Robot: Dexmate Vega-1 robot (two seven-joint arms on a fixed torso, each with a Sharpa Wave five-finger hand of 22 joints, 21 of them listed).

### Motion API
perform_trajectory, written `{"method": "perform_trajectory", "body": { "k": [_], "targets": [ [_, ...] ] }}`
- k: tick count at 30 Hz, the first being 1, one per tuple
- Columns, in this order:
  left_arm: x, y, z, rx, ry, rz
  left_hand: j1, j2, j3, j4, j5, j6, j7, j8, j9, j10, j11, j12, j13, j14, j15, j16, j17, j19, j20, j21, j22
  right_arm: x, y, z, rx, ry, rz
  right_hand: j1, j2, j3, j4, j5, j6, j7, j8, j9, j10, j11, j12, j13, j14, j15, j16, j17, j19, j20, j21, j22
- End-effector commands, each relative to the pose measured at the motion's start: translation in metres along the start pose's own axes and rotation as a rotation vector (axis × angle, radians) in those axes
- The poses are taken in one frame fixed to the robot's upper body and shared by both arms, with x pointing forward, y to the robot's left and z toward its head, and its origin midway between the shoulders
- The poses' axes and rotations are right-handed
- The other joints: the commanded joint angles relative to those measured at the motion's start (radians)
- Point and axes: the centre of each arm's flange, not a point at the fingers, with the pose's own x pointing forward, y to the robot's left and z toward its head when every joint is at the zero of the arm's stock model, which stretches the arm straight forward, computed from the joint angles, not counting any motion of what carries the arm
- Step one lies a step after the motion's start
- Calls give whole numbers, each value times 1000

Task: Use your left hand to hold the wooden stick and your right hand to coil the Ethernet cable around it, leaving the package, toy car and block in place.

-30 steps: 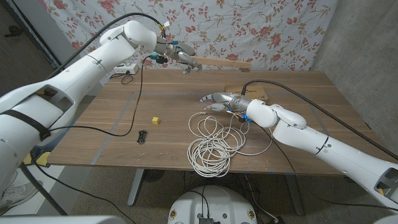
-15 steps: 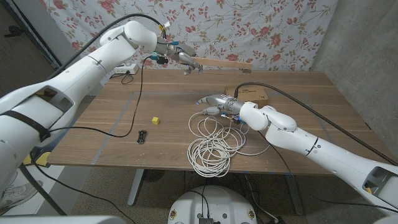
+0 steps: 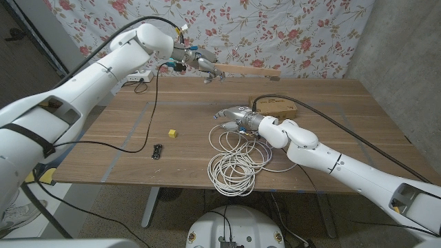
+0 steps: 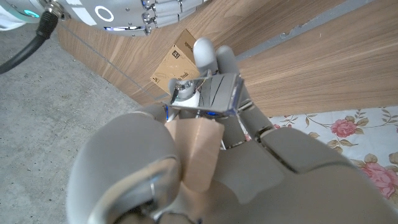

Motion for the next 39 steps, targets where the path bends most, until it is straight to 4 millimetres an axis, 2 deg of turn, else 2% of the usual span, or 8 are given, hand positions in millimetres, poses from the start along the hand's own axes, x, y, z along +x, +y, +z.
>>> {"method": "perform_trajectory", "body": {
  "k": [1,13,26,32,39],
  "targets": [
    [0,0,-4,-15,-12,-2,2,14,-5,-2,7,0,8,10,1,6,0,5,4,-32,-40,418,267,-4,2,8,-1,16,14,0,-121,16,2,23,-1,7,-3,8,1,-11,6,3,0,-6,3,1,-1,-72,-2,2,8,-9,6,1],
    [2,2,-9,-27,-19,-10,1,17,-6,-1,6,-2,9,11,-3,7,0,5,4,-38,-41,433,267,-6,2,20,-10,26,23,-3,-137,20,12,100,-21,14,-8,14,-2,-20,5,3,-1,-10,2,1,-4,-80,-5,0,13,-18,5,0],
    [4,4,-16,-39,-17,-16,0,20,-8,0,6,-5,7,13,-5,5,0,4,4,-42,-40,450,266,-11,2,33,-20,40,31,2,-151,-20,10,142,-36,7,-1,15,3,-32,7,3,1,-18,3,1,-10,-87,-6,2,16,-26,3,0],
    [4,4,-19,-47,-15,-17,0,21,-8,0,5,-4,10,13,-11,7,1,5,4,-45,-40,459,266,-14,1,42,-23,46,35,2,-147,-37,21,162,-40,0,4,15,22,-36,13,3,11,-23,6,1,2,-98,0,4,23,-30,5,0],
    [2,3,-21,-52,-14,-14,0,23,-8,0,5,-5,11,14,-12,6,1,5,4,-46,-40,467,265,-15,1,47,-31,50,41,1,-143,-52,9,196,-31,-13,13,16,72,-48,28,3,49,-44,17,1,40,-117,21,11,51,-35,14,2]
  ]
}}
